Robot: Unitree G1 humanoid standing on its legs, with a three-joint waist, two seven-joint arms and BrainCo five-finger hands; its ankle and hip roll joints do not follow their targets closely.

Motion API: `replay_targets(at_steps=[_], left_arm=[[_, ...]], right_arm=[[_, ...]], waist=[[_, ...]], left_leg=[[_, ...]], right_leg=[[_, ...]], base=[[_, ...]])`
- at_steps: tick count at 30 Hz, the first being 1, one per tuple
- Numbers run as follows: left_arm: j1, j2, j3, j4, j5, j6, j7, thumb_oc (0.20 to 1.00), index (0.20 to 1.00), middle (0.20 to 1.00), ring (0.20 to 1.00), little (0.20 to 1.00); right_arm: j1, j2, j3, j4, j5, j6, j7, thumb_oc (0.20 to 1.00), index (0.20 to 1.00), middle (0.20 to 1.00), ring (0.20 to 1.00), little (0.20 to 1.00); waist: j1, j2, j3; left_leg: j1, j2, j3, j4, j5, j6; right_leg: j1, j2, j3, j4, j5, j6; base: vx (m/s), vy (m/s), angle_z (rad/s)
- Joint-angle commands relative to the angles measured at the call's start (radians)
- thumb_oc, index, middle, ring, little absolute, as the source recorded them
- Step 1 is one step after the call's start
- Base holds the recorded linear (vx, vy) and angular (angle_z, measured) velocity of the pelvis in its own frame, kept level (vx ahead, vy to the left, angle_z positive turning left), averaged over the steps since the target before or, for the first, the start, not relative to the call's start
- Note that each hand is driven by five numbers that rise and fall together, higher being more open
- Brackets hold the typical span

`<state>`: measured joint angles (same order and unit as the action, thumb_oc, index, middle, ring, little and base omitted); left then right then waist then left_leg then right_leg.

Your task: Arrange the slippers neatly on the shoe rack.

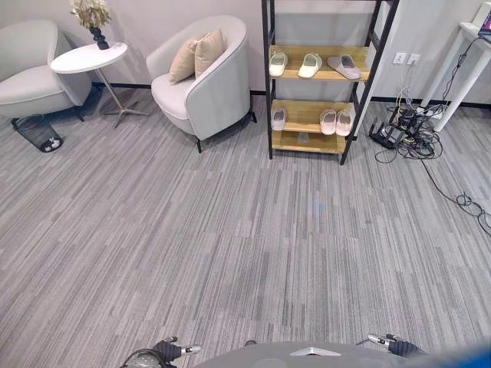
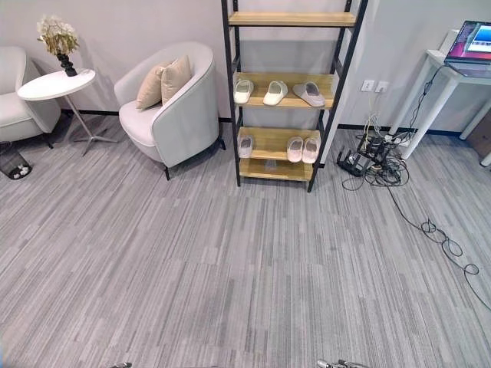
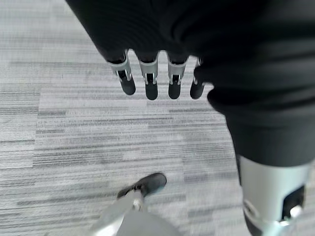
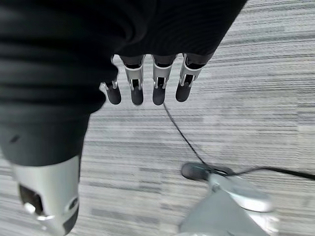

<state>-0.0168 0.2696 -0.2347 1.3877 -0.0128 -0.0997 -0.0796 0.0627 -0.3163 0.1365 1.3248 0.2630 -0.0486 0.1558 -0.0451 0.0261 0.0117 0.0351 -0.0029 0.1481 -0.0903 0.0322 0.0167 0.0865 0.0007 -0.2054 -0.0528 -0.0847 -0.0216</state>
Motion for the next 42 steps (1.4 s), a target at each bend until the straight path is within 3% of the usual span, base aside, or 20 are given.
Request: replay_targets(at_steps=[1, 9, 11, 12, 14, 16, 18, 20, 23, 25, 27, 29, 30, 31, 33, 36, 39, 40, 41, 42], left_arm=[[-0.059, 0.001, -0.015, 0.026, 0.079, -0.023, 0.02, 1.0, 1.0, 1.0, 1.0, 1.0], [-0.106, -0.034, -0.131, -0.054, 0.124, -0.029, 0.028, 1.0, 1.0, 1.0, 1.0, 1.0], [-0.126, -0.035, -0.153, -0.074, 0.131, -0.03, 0.028, 1.0, 1.0, 1.0, 1.0, 1.0], [-0.126, -0.035, -0.153, -0.074, 0.131, -0.03, 0.028, 1.0, 1.0, 1.0, 1.0, 1.0], [-0.131, -0.026, -0.163, -0.096, 0.132, -0.031, 0.039, 1.0, 1.0, 1.0, 1.0, 1.0], [-0.116, -0.024, -0.162, -0.086, 0.144, -0.03, 0.035, 1.0, 1.0, 1.0, 1.0, 1.0], [-0.113, -0.03, -0.155, -0.031, 0.16, -0.024, 0.03, 1.0, 1.0, 1.0, 1.0, 1.0], [-0.096, -0.03, -0.142, 0.01, 0.181, -0.012, 0.038, 1.0, 1.0, 1.0, 1.0, 1.0], [-0.075, -0.009, -0.106, 0.038, 0.208, 0.004, 0.043, 1.0, 1.0, 1.0, 1.0, 1.0], [-0.093, 0.019, -0.1, 0.007, 0.193, 0.003, 0.052, 1.0, 1.0, 1.0, 1.0, 1.0], [-0.11, 0.031, -0.076, -0.008, 0.148, 0.007, 0.059, 1.0, 1.0, 1.0, 1.0, 1.0], [-0.125, 0.031, -0.071, -0.011, 0.131, 0.006, 0.062, 1.0, 1.0, 1.0, 1.0, 1.0], [-0.138, 0.025, -0.084, -0.014, 0.133, 0.002, 0.062, 1.0, 1.0, 1.0, 1.0, 1.0], [-0.138, 0.024, -0.084, -0.014, 0.133, 0.001, 0.062, 1.0, 1.0, 1.0, 1.0, 1.0], [-0.145, 0.005, -0.091, -0.017, 0.135, -0.004, 0.063, 1.0, 1.0, 1.0, 1.0, 1.0], [-0.133, -0.022, -0.112, -0.029, 0.141, -0.012, 0.057, 1.0, 1.0, 1.0, 1.0, 1.0], [-0.107, -0.043, -0.118, -0.026, 0.148, -0.01, 0.046, 1.0, 1.0, 1.0, 1.0, 1.0], [-0.114, -0.047, -0.134, -0.039, 0.152, -0.01, 0.049, 1.0, 1.0, 1.0, 1.0, 1.0], [-0.121, -0.044, -0.148, -0.049, 0.163, -0.007, 0.053, 1.0, 1.0, 1.0, 1.0, 1.0], [-0.128, -0.051, -0.149, -0.048, 0.153, -0.005, 0.058, 1.0, 1.0, 1.0, 1.0, 1.0]], right_arm=[[0.008, 0.008, 0.052, 0.039, -0.059, -0.006, -0.003, 1.0, 1.0, 1.0, 1.0, 1.0], [0.032, 0.005, 0.034, 0.067, -0.076, 0.015, 0.003, 1.0, 1.0, 1.0, 1.0, 1.0], [0.016, -0.012, 0.04, 0.063, -0.089, 0.016, 0.002, 1.0, 1.0, 1.0, 1.0, 1.0], [0.016, -0.012, 0.04, 0.063, -0.089, 0.016, 0.002, 1.0, 1.0, 1.0, 1.0, 1.0], [0.006, -0.033, 0.057, 0.052, -0.113, 0.016, -0.003, 1.0, 1.0, 1.0, 1.0, 1.0], [-0.02, -0.036, 0.07, 0.027, -0.086, 0.013, 0.004, 1.0, 1.0, 1.0, 1.0, 1.0], [-0.038, -0.033, 0.067, 0.021, -0.088, 0.008, -0.005, 1.0, 1.0, 1.0, 1.0, 1.0], [-0.048, -0.024, 0.065, 0.01, -0.094, 0.005, -0.01, 1.0, 1.0, 1.0, 1.0, 1.0], [-0.054, 0.002, 0.069, -0.018, -0.106, 0.005, -0.014, 1.0, 1.0, 1.0, 1.0, 1.0], [-0.1, 0.025, 0.092, -0.063, -0.112, 0.005, -0.019, 1.0, 1.0, 1.0, 1.0, 1.0], [-0.114, 0.034, 0.114, -0.084, -0.12, 0.0, -0.024, 1.0, 1.0, 1.0, 1.0, 1.0], [-0.117, 0.036, 0.126, -0.091, -0.131, -0.001, -0.027, 1.0, 1.0, 1.0, 1.0, 1.0], [-0.119, 0.027, 0.123, -0.096, -0.128, -0.003, -0.033, 1.0, 1.0, 1.0, 1.0, 1.0], [-0.119, 0.027, 0.123, -0.096, -0.128, -0.003, -0.033, 1.0, 1.0, 1.0, 1.0, 1.0], [-0.091, 0.026, 0.112, -0.061, -0.135, 0.005, -0.032, 1.0, 1.0, 1.0, 1.0, 1.0], [-0.043, 0.022, 0.097, -0.01, -0.127, 0.011, -0.023, 1.0, 1.0, 1.0, 1.0, 1.0], [-0.032, 0.004, 0.089, 0.005, -0.123, 0.016, -0.016, 1.0, 1.0, 1.0, 1.0, 1.0], [-0.044, -0.015, 0.082, 0.002, -0.116, 0.011, -0.024, 1.0, 1.0, 1.0, 1.0, 1.0], [-0.064, -0.036, 0.091, -0.008, -0.113, 0.009, -0.032, 1.0, 1.0, 1.0, 1.0, 1.0], [-0.081, -0.048, 0.104, -0.014, -0.12, 0.005, -0.043, 1.0, 1.0, 1.0, 1.0, 1.0]], waist=[[-0.015, -0.03, -0.009], [-0.062, -0.027, 0.051], [-0.059, -0.042, 0.089], [-0.06, -0.04, 0.088], [-0.044, -0.051, 0.129], [-0.013, -0.056, 0.126], [0.01, -0.061, 0.118], [0.005, -0.064, 0.098], [0.008, -0.087, 0.069], [0.011, -0.092, 0.079], [0.001, -0.069, 0.095], [-0.014, -0.061, 0.104], [-0.036, -0.058, 0.112], [-0.037, -0.056, 0.116], [-0.063, -0.057, 0.113], [-0.074, -0.052, 0.086], [-0.073, -0.037, 0.073], [-0.064, -0.052, 0.091], [-0.049, -0.07, 0.112], [-0.034, -0.079, 0.118]], left_leg=[[0.017, 0.076, -0.034, 0.003, -0.021, -0.09], [0.015, 0.102, -0.029, 0.017, -0.003, -0.101], [-0.08, 0.116, -0.024, 0.222, -0.032, -0.111], [-0.086, 0.118, -0.026, 0.23, -0.036, -0.111], [-0.211, 0.136, -0.042, 0.436, 0.024, -0.128], [-0.255, 0.152, -0.028, 0.315, 0.015, -0.116], [-0.261, 0.157, -0.048, 0.182, 0.059, -0.125], [-0.253, 0.137, -0.081, 0.164, 0.055, -0.118], [-0.209, 0.102, -0.038, 0.163, 0.003, -0.081], [-0.174, 0.063, 0.001, 0.17, -0.051, -0.022], [-0.108, 0.064, 0.021, 0.134, -0.068, -0.005], [-0.044, 0.053, 0.015, 0.097, -0.086, -0.009], [0.005, 0.037, 0.01, 0.083, -0.115, -0.013], [0.01, 0.039, 0.008, 0.082, -0.116, -0.014], [0.084, 0.03, 0.008, 0.061, -0.149, -0.03], [0.116, 0.041, -0.022, 0.079, -0.16, -0.041], [0.088, 0.077, -0.03, 0.207, -0.106, -0.081], [-0.026, 0.106, -0.031, 0.443, -0.006, -0.122], [-0.114, 0.139, -0.019, 0.601, 0.026, -0.117], [-0.159, 0.145, -0.004, 0.593, -0.008, -0.101]], right_leg=[[-0.009, -0.103, 0.045, -0.034, 0.068, 0.152], [-0.065, -0.092, 0.067, 0.087, 0.03, 0.124], [-0.076, -0.098, 0.082, 0.107, 0.012, 0.104], [-0.078, -0.097, 0.081, 0.108, 0.012, 0.104], [-0.068, -0.094, 0.077, 0.116, -0.009, 0.083], [-0.032, -0.104, 0.064, 0.096, -0.034, 0.096], [0.016, -0.106, 0.078, 0.069, -0.033, 0.114], [0.022, -0.116, 0.096, 0.067, -0.028, 0.127], [0.011, -0.157, 0.133, 0.094, 0.009, 0.159], [-0.099, -0.2, 0.141, 0.319, 0.138, 0.192], [-0.207, -0.204, 0.081, 0.461, 0.182, 0.193], [-0.242, -0.19, 0.046, 0.418, 0.135, 0.178], [-0.282, -0.163, 0.037, 0.31, 0.107, 0.17], [-0.275, -0.161, 0.035, 0.307, 0.106, 0.17], [-0.308, -0.146, 0.003, 0.098, 0.156, 0.192], [-0.276, -0.124, 0.044, 0.092, 0.16, 0.172], [-0.238, -0.091, 0.041, 0.112, 0.117, 0.133], [-0.203, -0.085, 0.039, 0.117, 0.088, 0.097], [-0.173, -0.075, 0.034, 0.119, 0.056, 0.067], [-0.146, -0.075, 0.036, 0.118, 0.036, 0.064]], base=[[0.0, 0.0, 0.0], [0.02, -0.124, 0.03], [-0.02, -0.137, -0.01], [-0.02, -0.159, 0.02], [0.09, -0.07, -0.1], [0.3, 0.08, 0.01], [0.39, 0.2, 0.1], [0.49, 0.309, -0.38], [0.42, 0.327, -0.67], [0.38, 0.429, -0.18], [0.39, 0.316, -0.55], [0.43, 0.097, -0.37], [0.36, 0.022, 0.45], [0.46, -0.048, 0.48], [0.46, -0.167, 0.7], [0.44, -0.274, 0.8], [0.24, -0.28, 0.39], [0.16, -0.419, -0.58], [0.21, -0.411, -0.55], [0.23, -0.2, -0.22]])
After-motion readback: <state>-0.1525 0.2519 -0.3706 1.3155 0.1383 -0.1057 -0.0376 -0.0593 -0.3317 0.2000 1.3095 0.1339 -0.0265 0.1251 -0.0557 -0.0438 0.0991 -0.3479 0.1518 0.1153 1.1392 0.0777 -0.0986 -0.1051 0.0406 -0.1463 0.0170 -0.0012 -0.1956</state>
